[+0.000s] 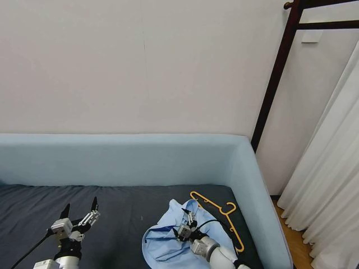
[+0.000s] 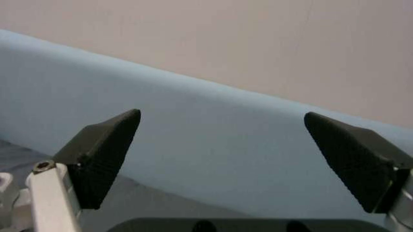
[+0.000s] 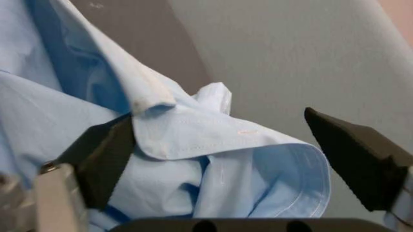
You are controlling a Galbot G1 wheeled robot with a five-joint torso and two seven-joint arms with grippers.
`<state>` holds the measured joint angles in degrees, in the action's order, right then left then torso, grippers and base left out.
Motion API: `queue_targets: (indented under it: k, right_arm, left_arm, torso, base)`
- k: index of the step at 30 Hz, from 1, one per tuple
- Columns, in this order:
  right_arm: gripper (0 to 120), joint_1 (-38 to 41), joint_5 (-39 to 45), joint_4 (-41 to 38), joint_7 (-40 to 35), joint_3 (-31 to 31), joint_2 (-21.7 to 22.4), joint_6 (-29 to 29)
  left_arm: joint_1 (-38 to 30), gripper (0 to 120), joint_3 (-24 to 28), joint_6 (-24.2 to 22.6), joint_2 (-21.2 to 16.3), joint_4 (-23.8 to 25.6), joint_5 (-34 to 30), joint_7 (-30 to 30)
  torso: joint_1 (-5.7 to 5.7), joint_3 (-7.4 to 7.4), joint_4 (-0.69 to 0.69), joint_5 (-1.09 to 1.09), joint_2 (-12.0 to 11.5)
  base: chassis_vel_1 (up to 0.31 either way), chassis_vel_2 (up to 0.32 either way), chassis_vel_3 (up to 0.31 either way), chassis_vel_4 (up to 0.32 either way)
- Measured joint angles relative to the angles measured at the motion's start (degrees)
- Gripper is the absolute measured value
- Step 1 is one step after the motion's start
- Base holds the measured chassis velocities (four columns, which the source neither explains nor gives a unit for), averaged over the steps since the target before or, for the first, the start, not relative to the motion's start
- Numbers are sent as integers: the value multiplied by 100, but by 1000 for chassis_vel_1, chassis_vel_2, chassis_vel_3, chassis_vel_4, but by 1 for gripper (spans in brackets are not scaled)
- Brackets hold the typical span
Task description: Pick up the clothes from the sofa and hang them on the clothes hanger.
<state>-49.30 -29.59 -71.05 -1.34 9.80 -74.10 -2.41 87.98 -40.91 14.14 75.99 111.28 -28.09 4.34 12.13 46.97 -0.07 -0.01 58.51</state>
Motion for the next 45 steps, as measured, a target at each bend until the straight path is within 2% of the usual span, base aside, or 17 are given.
queue_targets:
  k: [7,8,13,15,17,18,22,23,25,34,36,37,41,42,45]
  right_arm:
    - [65,30,-230,191,-49,-90,-155,-238]
    - [65,30,-230,191,-49,-90,-155,-238]
    - [43,109,-325,420,146,-181,-284,-654]
    - [40,123,-334,447,191,-196,-297,-706]
    - [28,159,-336,497,273,-219,-309,-784]
    - [28,159,-336,497,273,-219,-309,-784]
    - [12,243,-347,604,399,-307,-339,-867]
    - [12,243,-347,604,399,-307,-339,-867]
    - [1,283,-347,650,446,-354,-341,-892]
    - [0,300,-157,581,559,-502,-250,-1110]
    - [0,302,381,234,636,-509,-122,-1165]
    - [0,302,381,234,636,-509,-122,-1165]
    - [0,598,2409,-646,819,-186,375,-1113]
    - [0,598,2409,-646,819,-186,375,-1113]
    - [0,920,4073,-1359,584,122,674,-826]
  left_arm:
    - [-37,100,13,8,-20,-45,-18,2]
    - [-37,100,13,8,-20,-45,-18,2]
    - [-65,100,14,16,-43,-82,-57,2]
    - [-68,100,14,17,-47,-87,-65,2]
    - [-77,100,6,23,-56,-107,-82,2]
    - [-77,100,6,23,-56,-107,-82,2]
    - [-98,100,0,28,-62,-132,-98,2]
    - [-98,100,0,28,-62,-132,-98,2]
    - [-113,100,7,29,-54,-138,-100,1]
    - [-136,100,33,30,-40,-159,-96,0]
    - [-136,100,41,31,-52,-159,-98,-2]
    - [-136,100,41,31,-52,-159,-98,-2]
    - [-140,100,125,161,-103,-225,-132,-130]
    - [-140,100,125,161,-103,-225,-132,-130]
    - [-178,100,229,460,-130,-339,-310,-424]
  torso:
    - [0,0,0,-1,0]
    - [0,0,0,-1,0]
    - [0,0,0,0,0]
    - [0,0,1,0,0]
    - [0,0,0,-1,0]
    - [0,0,0,-1,0]
    - [0,0,1,0,0]
    - [0,0,1,0,0]
    - [0,0,0,0,0]
    - [0,0,0,0,0]
    - [0,1,0,1,0]
    - [0,1,0,1,0]
    - [0,0,0,0,0]
    - [0,0,0,0,0]
    - [0,0,1,0,0]
  base:
    - [0,0,0,0]
    - [0,0,0,0]
    - [0,0,0,0]
    - [0,0,0,0]
    - [0,0,0,0]
    - [0,0,0,0]
    - [0,0,0,0]
    - [0,0,0,0]
    - [0,0,0,0]
    - [0,0,0,0]
    - [0,0,0,0]
    - [0,0,0,0]
    - [0,0,0,0]
    - [0,0,0,0]
    - [0,0,0,0]
